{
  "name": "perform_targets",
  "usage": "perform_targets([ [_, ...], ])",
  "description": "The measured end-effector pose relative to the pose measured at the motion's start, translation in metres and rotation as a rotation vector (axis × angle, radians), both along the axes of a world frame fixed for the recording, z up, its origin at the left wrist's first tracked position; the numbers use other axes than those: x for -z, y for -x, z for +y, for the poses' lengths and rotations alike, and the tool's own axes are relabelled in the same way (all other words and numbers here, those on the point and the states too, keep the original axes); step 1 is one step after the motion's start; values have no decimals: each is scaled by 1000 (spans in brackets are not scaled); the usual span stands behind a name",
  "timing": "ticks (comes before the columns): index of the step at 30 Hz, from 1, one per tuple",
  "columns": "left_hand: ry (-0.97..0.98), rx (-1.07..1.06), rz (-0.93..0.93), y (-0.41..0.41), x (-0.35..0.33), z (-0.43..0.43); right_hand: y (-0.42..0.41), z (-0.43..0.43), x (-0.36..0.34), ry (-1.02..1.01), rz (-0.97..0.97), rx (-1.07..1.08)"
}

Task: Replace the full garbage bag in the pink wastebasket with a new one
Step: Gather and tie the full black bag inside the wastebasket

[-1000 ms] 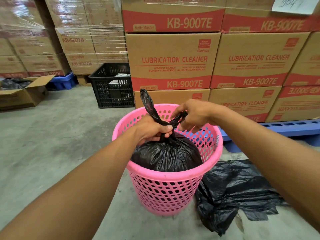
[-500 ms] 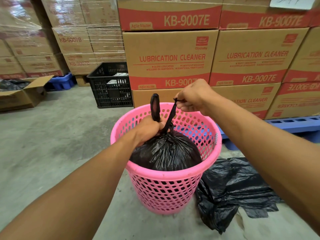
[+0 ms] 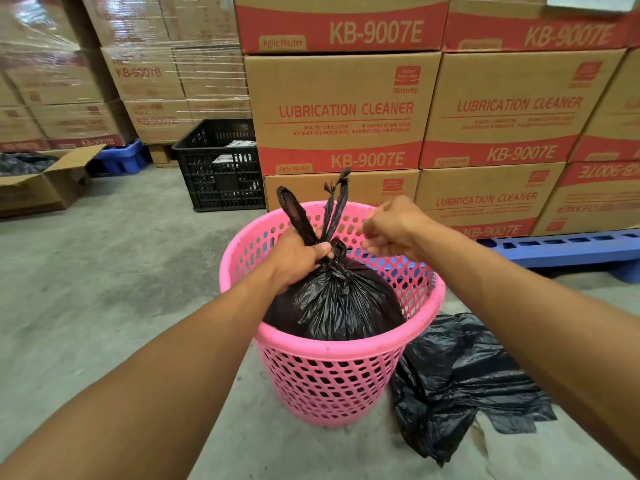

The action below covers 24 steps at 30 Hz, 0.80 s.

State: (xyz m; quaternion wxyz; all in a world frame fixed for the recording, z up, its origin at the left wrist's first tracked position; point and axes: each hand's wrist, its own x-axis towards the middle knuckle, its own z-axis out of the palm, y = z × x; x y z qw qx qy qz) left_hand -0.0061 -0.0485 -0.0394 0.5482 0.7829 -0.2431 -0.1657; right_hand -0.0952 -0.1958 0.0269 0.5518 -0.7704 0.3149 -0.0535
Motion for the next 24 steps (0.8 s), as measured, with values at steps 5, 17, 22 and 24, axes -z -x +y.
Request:
perform_targets([
  [5,70,-44,161,0,-3,-1,4,16,27,-87,112,-133],
  [17,-39,-175,57,2,-2,-1,-2,25,47,-16,54,-173],
  [22,-178,-322,-157,2,-2,-2,-7,28,53,192,-22,-121],
  [24,-177,-325,-186,4,-3,-1,-8,29,55,310,-63,-117],
])
